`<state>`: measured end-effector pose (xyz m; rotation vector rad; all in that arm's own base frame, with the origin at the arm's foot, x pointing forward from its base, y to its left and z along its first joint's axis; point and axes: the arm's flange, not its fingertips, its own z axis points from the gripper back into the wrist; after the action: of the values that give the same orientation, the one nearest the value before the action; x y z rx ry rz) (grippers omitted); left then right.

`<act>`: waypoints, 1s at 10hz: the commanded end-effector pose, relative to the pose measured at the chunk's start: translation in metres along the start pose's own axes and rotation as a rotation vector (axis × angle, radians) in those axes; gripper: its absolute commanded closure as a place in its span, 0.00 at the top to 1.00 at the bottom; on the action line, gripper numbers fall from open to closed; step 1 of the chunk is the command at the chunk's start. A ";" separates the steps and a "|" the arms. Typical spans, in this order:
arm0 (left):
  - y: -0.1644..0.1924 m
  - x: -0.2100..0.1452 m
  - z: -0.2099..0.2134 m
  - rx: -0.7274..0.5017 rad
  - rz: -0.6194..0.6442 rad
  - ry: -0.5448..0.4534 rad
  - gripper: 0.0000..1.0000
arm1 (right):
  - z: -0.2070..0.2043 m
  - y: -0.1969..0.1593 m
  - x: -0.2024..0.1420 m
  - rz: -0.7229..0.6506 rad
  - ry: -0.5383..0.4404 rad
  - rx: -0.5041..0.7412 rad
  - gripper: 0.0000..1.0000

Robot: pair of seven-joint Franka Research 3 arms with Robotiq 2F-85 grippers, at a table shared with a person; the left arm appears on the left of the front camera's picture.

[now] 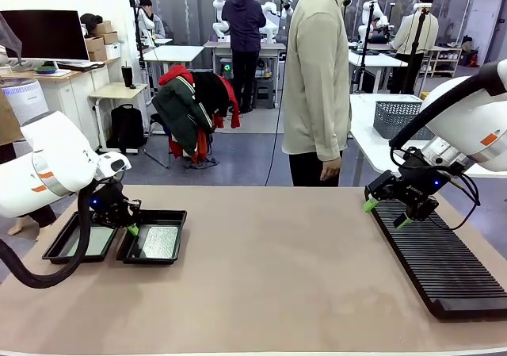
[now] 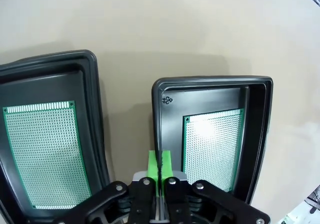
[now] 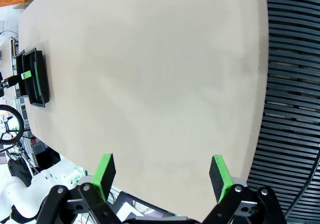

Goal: Inspect and transfer BCBs to ESD trays.
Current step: Pick up the ESD tray and place it on the left side of the table.

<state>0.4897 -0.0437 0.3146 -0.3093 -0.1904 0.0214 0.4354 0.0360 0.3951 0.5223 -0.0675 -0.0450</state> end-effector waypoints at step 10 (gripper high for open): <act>-0.001 0.000 0.000 0.000 0.000 0.001 0.03 | 0.000 0.002 0.001 -0.017 -0.008 -0.019 1.00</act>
<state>0.4901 -0.0444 0.3143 -0.3090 -0.1892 0.0213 0.4354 0.0360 0.3951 0.5223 -0.0675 -0.0450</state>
